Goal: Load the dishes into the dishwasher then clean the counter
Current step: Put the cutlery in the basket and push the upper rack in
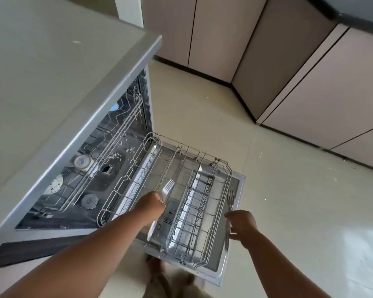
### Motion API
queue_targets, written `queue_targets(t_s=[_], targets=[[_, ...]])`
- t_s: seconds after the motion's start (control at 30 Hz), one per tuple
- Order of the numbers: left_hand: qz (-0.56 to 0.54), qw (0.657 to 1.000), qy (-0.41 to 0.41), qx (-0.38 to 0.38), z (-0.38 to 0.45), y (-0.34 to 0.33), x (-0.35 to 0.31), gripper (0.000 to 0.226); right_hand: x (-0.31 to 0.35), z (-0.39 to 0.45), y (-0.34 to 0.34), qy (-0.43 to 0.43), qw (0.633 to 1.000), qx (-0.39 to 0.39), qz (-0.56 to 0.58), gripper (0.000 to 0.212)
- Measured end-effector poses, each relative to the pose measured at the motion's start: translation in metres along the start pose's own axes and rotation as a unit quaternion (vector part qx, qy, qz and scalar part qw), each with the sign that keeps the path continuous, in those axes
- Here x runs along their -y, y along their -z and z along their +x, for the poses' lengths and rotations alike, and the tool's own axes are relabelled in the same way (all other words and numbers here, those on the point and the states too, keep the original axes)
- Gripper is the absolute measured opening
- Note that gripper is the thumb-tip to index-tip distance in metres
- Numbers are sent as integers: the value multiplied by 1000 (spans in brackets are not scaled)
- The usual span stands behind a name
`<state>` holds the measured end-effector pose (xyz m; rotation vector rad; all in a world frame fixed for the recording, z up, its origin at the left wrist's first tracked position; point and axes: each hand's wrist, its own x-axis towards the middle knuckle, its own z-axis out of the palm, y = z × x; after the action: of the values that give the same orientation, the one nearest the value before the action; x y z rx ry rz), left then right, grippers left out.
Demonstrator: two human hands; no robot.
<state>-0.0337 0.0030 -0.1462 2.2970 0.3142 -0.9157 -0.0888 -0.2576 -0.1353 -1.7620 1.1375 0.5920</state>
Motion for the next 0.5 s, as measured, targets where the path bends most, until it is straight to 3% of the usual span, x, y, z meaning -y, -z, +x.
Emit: queue_targets(t_s=[0.23, 0.5], targets=[[-15, 999, 46, 24, 70, -48, 13, 10, -26, 74, -71, -61, 997, 40, -4, 12], [9, 998, 52, 40, 167, -128, 18, 15, -45, 183, -141, -62, 996, 62, -29, 12]])
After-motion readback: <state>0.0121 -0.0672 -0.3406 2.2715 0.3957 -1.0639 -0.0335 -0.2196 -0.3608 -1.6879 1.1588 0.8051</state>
